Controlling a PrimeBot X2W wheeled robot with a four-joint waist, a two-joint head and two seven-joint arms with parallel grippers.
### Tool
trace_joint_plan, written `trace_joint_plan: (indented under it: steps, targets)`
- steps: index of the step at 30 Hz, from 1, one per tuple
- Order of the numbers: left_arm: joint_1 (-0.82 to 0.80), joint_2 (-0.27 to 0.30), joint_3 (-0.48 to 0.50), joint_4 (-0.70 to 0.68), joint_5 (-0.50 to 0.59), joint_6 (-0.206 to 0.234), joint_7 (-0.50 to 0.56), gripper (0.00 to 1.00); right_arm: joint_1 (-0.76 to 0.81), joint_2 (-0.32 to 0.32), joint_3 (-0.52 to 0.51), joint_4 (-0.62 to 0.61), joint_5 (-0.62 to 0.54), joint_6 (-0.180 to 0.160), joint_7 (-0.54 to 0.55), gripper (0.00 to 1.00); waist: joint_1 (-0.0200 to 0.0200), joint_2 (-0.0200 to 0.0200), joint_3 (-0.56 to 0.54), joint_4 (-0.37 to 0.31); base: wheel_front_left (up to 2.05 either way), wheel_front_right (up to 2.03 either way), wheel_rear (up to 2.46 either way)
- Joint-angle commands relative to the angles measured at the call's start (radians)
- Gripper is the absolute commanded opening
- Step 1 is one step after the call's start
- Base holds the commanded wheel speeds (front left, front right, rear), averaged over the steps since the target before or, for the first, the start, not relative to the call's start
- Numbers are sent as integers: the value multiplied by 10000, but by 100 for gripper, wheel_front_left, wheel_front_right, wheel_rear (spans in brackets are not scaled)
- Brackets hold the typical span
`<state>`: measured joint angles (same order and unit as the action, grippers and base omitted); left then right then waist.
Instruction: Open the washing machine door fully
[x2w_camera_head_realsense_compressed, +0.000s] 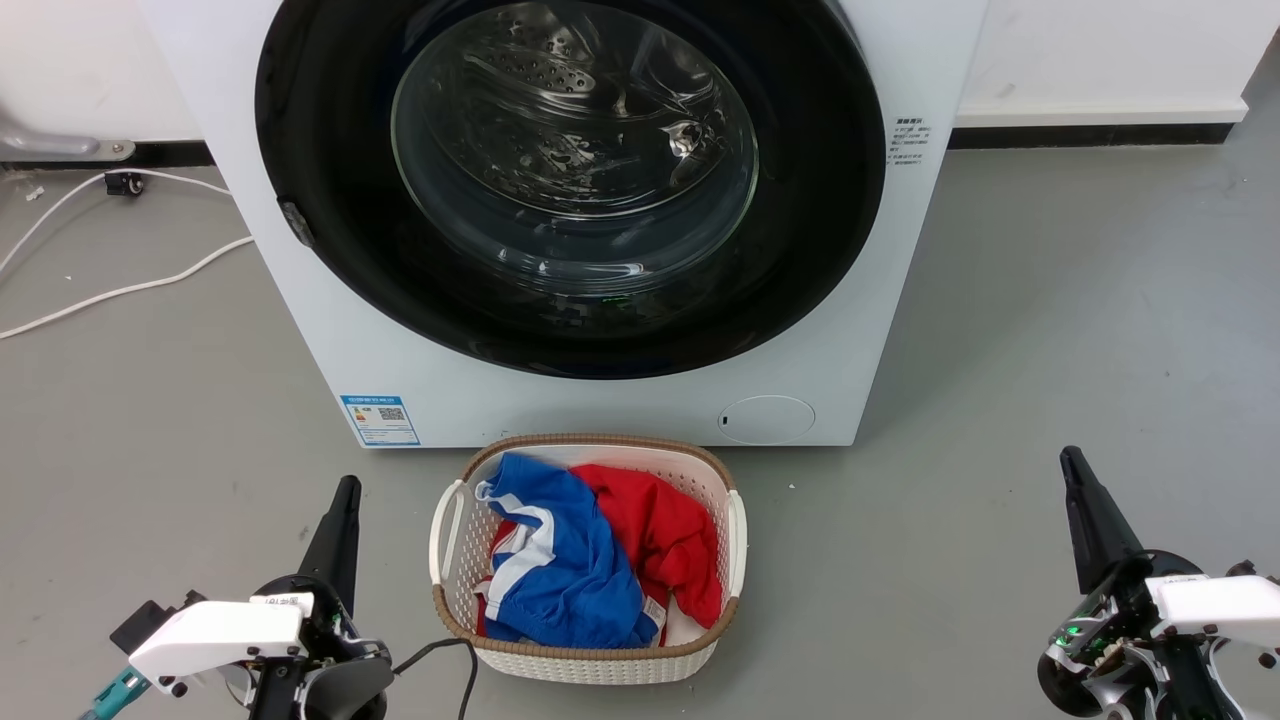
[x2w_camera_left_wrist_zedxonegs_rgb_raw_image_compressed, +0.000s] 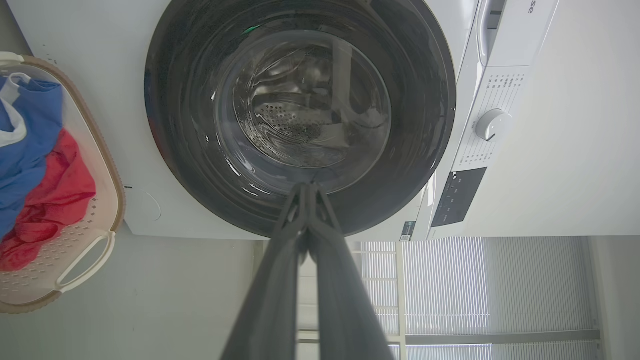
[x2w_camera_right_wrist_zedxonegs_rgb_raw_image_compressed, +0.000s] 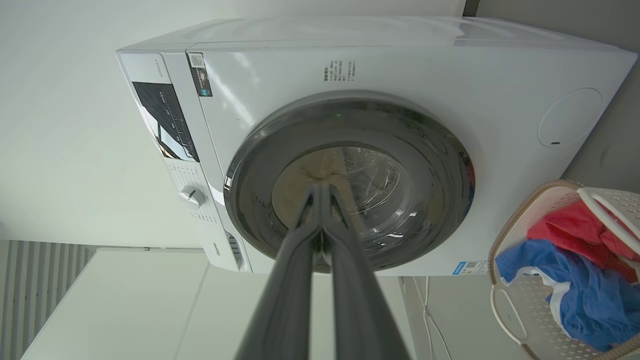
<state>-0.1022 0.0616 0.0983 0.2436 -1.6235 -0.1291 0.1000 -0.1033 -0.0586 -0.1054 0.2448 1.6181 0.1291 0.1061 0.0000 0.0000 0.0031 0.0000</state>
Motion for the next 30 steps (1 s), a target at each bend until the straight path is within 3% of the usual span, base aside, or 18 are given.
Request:
trace_joint_plan:
  steps: [1, 5, 6, 22, 30]
  targets:
    - [-88, 2, 22, 18, 31, -29, 38, 0, -83, 38, -16, 2, -52, 29, 20, 0, 0, 0, 0, 0, 0, 0, 0]
    - [-89, -6, 29, 17, 41, -29, 29, 0, -84, 41, -20, 3, -59, 29, 27, 0, 0, 0, 0, 0, 0, 0, 0]
    - [-1, -6, 13, 2, 2, 0, 27, 100, 0, 6, -6, 0, 0, 0, 2, 100, 0, 0, 0, 0, 0, 0, 0]
    - [4, -48, -778, -331, 449, 1, -656, 100, 382, -18, 388, -459, -196, 2, -550, 100, 0, 0, 21, -3, 0, 0, 0]
    - [12, -54, -886, -723, 1569, -2, -997, 100, 415, -208, 699, -767, -874, 4, -943, 100, 0, 0, 40, 1, 0, 0, 0]
